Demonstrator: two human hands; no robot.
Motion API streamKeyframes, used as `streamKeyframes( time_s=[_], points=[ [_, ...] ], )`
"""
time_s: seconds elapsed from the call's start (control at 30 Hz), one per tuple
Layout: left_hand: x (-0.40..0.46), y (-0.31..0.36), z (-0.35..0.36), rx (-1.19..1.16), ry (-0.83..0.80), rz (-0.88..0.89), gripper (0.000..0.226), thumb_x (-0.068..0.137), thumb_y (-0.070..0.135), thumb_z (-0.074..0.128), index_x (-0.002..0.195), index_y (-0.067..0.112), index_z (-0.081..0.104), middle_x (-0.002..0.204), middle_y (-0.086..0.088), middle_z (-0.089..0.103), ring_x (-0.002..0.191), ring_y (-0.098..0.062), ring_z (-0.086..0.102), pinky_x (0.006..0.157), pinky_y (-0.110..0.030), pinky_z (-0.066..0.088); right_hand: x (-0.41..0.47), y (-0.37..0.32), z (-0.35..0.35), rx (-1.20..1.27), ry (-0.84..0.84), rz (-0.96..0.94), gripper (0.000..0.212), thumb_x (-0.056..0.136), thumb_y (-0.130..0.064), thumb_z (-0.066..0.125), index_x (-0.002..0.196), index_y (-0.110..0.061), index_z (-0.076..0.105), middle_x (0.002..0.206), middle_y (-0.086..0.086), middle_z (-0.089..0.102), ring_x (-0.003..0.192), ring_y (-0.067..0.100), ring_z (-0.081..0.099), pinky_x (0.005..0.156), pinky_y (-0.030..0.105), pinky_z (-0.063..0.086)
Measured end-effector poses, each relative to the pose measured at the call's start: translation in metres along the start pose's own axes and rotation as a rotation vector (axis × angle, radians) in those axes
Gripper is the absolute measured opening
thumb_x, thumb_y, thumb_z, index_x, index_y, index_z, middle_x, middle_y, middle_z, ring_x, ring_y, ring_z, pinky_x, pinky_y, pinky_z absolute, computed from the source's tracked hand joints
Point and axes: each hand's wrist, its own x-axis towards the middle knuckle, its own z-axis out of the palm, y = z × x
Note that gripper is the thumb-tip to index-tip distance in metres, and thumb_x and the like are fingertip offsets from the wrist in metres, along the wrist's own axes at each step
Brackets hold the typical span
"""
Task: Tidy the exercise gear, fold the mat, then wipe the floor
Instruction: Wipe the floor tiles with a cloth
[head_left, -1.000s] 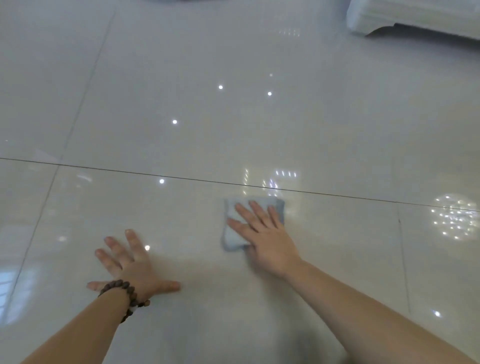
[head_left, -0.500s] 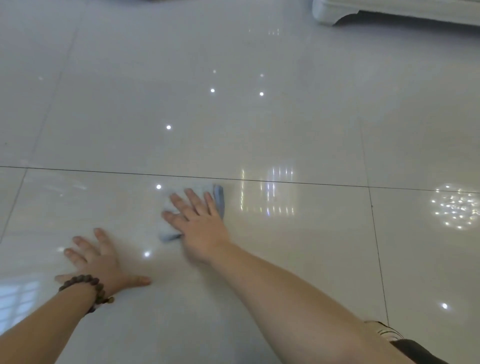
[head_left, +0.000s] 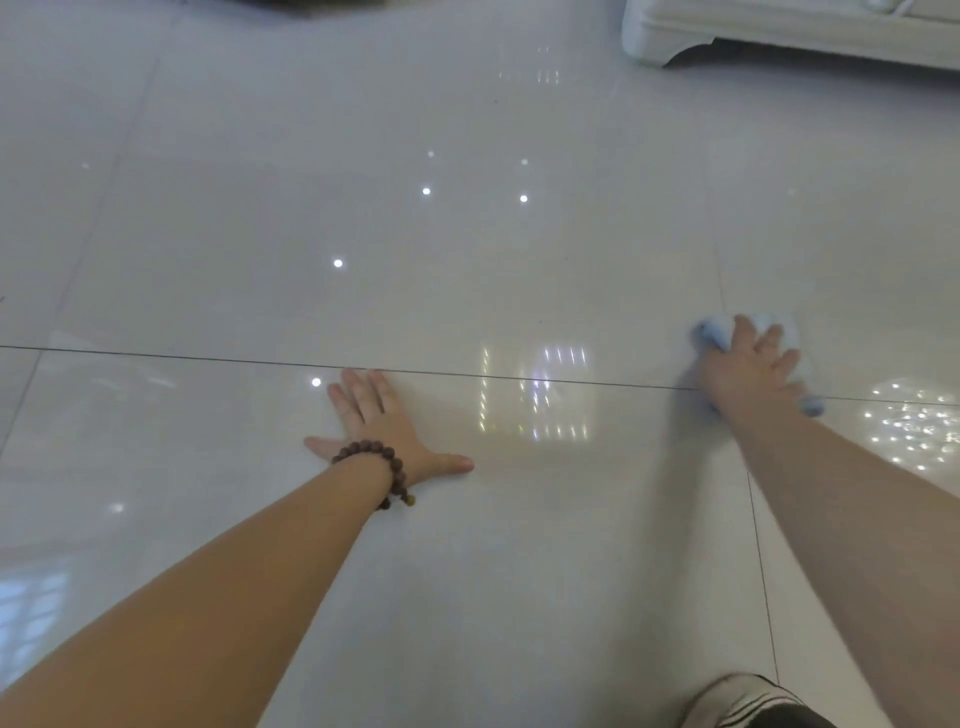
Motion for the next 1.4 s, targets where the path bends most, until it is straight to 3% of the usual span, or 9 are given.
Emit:
streamKeyframes(
  time_s=[0.23, 0.37, 0.47, 0.63, 0.8, 0.97, 1.1, 1.3, 1.4],
  points=[
    [0.014, 0.008, 0.007, 0.033, -0.088, -0.112, 0.165, 0.032, 0.090, 0.063, 0.123, 0.009, -0.049, 0.137, -0.015, -0.052, 0.132, -0.037, -0.041, 0.102, -0.076, 0.005, -0.111, -0.188, 0.070, -0.158, 0.009, -0.937, 0.060, 0.094, -0.024, 0.040, 0.148, -0.034, 0.017, 0.160, -0.001, -0.001, 0.145, 0.031, -0.009, 0.113, 0.055, -0.009],
    [0.016, 0.011, 0.005, 0.070, -0.124, -0.152, 0.164, 0.032, 0.092, 0.059, 0.116, 0.008, -0.054, 0.135, -0.018, -0.053, 0.132, -0.038, -0.040, 0.103, -0.074, 0.007, -0.101, -0.204, 0.069, -0.181, -0.136, -1.344, 0.056, 0.092, -0.030, 0.046, 0.145, -0.036, 0.028, 0.159, -0.004, 0.011, 0.146, 0.025, 0.001, 0.116, 0.051, -0.004],
    [0.016, 0.013, 0.003, 0.055, -0.143, -0.164, 0.165, 0.034, 0.090, 0.061, 0.116, 0.007, -0.055, 0.134, -0.018, -0.054, 0.131, -0.039, -0.040, 0.103, -0.074, 0.007, 0.007, -0.169, 0.032, -0.157, 0.015, -1.078, 0.055, 0.090, -0.043, 0.035, 0.143, -0.028, 0.037, 0.155, 0.004, 0.024, 0.143, 0.030, 0.017, 0.113, 0.053, 0.015],
    [0.017, 0.017, 0.000, 0.053, -0.175, -0.185, 0.165, 0.035, 0.090, 0.061, 0.116, 0.006, -0.056, 0.128, -0.020, -0.058, 0.130, -0.041, -0.041, 0.102, -0.074, 0.007, 0.112, -0.102, -0.035, -0.002, 0.041, -0.189, 0.055, 0.097, -0.043, 0.036, 0.148, -0.034, 0.018, 0.159, 0.000, 0.002, 0.145, 0.030, 0.001, 0.114, 0.055, 0.006],
    [0.015, 0.019, -0.001, 0.016, -0.171, -0.198, 0.164, 0.038, 0.088, 0.062, 0.118, 0.004, -0.055, 0.129, -0.020, -0.058, 0.130, -0.040, -0.041, 0.102, -0.074, 0.006, -0.041, -0.163, 0.046, -0.109, 0.158, -0.801, 0.062, 0.083, -0.025, 0.056, 0.142, -0.030, 0.038, 0.155, 0.008, 0.026, 0.141, 0.037, 0.022, 0.111, 0.059, 0.017],
    [0.009, 0.020, -0.005, -0.001, -0.169, -0.179, 0.166, 0.032, 0.089, 0.062, 0.112, 0.007, -0.058, 0.123, -0.015, -0.062, 0.131, -0.038, -0.040, 0.101, -0.075, 0.009, -0.131, -0.110, 0.073, -0.097, -0.056, -1.260, 0.056, 0.081, -0.030, 0.042, 0.137, -0.035, 0.041, 0.153, -0.003, 0.030, 0.143, 0.026, 0.020, 0.114, 0.049, 0.005],
    [0.007, 0.018, -0.006, 0.016, -0.150, -0.170, 0.166, 0.026, 0.091, 0.062, 0.108, 0.011, -0.059, 0.135, -0.017, -0.053, 0.133, -0.037, -0.038, 0.102, -0.076, 0.009, -0.092, 0.014, 0.049, -0.056, -0.030, -0.948, 0.065, 0.078, -0.029, 0.039, 0.141, -0.041, 0.029, 0.156, -0.008, 0.018, 0.145, 0.021, 0.006, 0.115, 0.050, 0.005],
    [0.004, 0.017, -0.003, 0.032, -0.111, -0.115, 0.168, 0.029, 0.090, 0.063, 0.127, 0.011, -0.049, 0.140, -0.014, -0.049, 0.135, -0.036, -0.036, 0.103, -0.075, 0.008, -0.038, 0.123, -0.010, 0.120, 0.063, 0.137, 0.055, 0.094, -0.030, 0.034, 0.148, -0.032, 0.020, 0.160, 0.001, -0.001, 0.145, 0.029, -0.003, 0.114, 0.054, 0.004],
    [0.006, 0.014, 0.004, 0.034, -0.066, -0.096, 0.167, 0.030, 0.087, 0.066, 0.132, 0.012, -0.044, 0.142, -0.012, -0.047, 0.135, -0.036, -0.036, 0.104, -0.074, 0.006, -0.091, 0.031, 0.034, 0.046, 0.076, -0.237, 0.058, 0.092, -0.032, 0.034, 0.148, -0.034, 0.019, 0.159, 0.000, -0.005, 0.146, 0.031, -0.005, 0.114, 0.053, -0.007]
  ],
)
